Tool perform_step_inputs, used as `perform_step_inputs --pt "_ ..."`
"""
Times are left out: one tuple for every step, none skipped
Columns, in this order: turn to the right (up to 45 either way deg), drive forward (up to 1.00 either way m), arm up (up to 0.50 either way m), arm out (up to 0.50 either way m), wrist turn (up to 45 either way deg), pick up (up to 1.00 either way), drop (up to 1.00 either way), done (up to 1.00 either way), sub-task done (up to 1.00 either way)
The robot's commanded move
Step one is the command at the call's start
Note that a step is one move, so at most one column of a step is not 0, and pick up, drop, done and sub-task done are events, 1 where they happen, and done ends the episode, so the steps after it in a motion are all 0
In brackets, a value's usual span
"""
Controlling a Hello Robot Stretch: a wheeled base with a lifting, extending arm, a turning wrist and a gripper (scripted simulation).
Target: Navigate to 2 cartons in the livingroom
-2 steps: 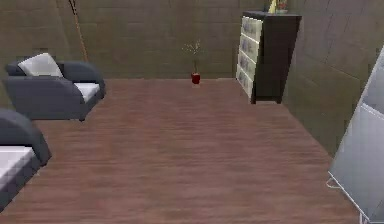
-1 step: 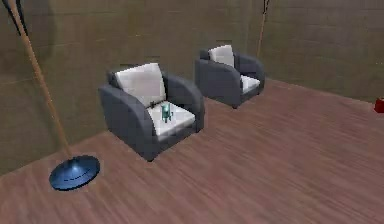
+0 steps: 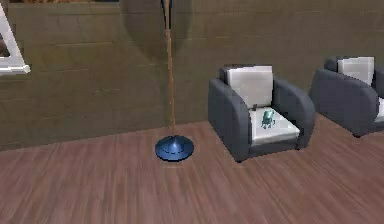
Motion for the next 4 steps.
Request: perform_step_inputs --pt "0.0 0.90 0.00 0.00 0.0 0.00 0.00 0.00 0.00" --pt "-45.0 0.00 0.00 0.00 0.0 0.00 0.00 0.00 0.00" --pt "-21.0 0.00 0.00 0.00 0.0 0.00 0.00 0.00 0.00" --pt "0.0 0.75 0.00 0.00 0.0 0.00 0.00 0.00 0.00"
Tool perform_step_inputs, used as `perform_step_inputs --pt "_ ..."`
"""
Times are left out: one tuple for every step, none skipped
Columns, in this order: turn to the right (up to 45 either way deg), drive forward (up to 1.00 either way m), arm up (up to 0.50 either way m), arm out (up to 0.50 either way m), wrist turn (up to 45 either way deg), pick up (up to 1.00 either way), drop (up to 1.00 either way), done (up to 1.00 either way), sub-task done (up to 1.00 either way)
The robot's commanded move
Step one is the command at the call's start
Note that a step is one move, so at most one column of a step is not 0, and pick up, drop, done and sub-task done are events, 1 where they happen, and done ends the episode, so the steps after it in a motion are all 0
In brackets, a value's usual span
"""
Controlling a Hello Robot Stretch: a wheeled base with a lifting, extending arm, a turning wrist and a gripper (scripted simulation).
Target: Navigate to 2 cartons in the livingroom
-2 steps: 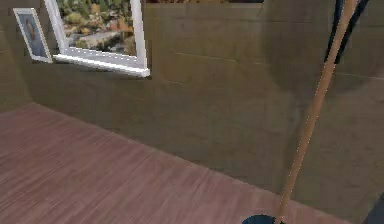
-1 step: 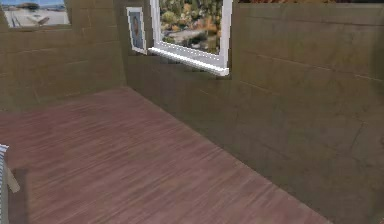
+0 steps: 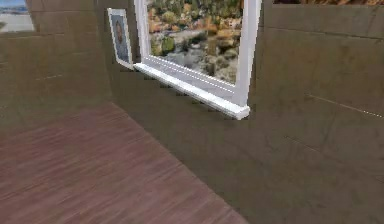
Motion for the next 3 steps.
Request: perform_step_inputs --pt "-39.0 0.00 0.00 0.00 0.0 0.00 0.00 0.00 0.00" --pt "0.0 1.00 0.00 0.00 0.0 0.00 0.00 0.00 0.00" --pt "0.0 0.80 0.00 0.00 0.0 0.00 0.00 0.00 0.00"
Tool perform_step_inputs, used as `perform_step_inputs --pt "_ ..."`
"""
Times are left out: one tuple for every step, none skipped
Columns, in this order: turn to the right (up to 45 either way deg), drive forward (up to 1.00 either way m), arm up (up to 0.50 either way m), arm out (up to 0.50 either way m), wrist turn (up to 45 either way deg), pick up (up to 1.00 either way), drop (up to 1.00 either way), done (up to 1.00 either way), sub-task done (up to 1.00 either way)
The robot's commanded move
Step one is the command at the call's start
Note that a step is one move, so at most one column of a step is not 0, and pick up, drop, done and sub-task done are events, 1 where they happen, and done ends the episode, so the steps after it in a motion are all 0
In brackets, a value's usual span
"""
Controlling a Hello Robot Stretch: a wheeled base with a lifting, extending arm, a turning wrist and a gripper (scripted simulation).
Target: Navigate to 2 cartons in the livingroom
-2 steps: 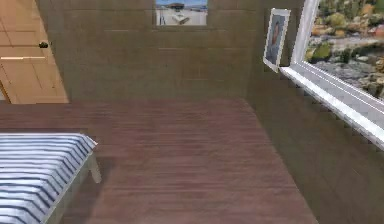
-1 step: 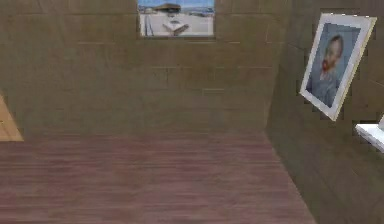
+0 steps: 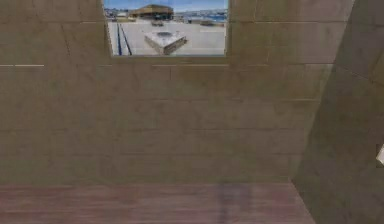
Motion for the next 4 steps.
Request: perform_step_inputs --pt "-45.0 0.00 0.00 0.00 0.0 0.00 0.00 0.00 0.00" --pt "-18.0 0.00 0.00 0.00 0.0 0.00 0.00 0.00 0.00" --pt "0.0 0.50 0.00 0.00 0.0 0.00 0.00 0.00 0.00" --pt "-12.0 0.00 0.00 0.00 0.0 0.00 0.00 0.00 0.00"
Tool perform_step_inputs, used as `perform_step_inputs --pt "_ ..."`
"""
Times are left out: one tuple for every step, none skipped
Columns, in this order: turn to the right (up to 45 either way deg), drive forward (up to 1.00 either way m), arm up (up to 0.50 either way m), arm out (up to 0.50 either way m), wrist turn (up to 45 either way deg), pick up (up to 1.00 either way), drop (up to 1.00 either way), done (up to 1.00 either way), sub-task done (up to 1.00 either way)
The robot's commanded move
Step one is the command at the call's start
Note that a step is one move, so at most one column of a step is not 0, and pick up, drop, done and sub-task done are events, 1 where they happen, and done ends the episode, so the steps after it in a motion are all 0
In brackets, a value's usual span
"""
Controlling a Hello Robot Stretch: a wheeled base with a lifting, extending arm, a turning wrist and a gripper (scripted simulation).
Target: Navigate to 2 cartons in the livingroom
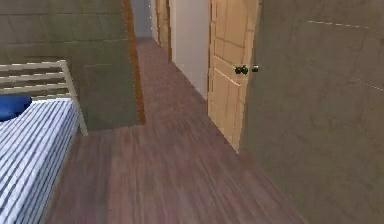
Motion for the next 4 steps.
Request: perform_step_inputs --pt "0.0 1.00 0.00 0.00 0.0 0.00 0.00 0.00 0.00" --pt "-3.0 0.00 0.00 0.00 0.0 0.00 0.00 0.00 0.00" --pt "0.0 1.00 0.00 0.00 0.0 0.00 0.00 0.00 0.00" --pt "-6.0 0.00 0.00 0.00 0.0 0.00 0.00 0.00 0.00"
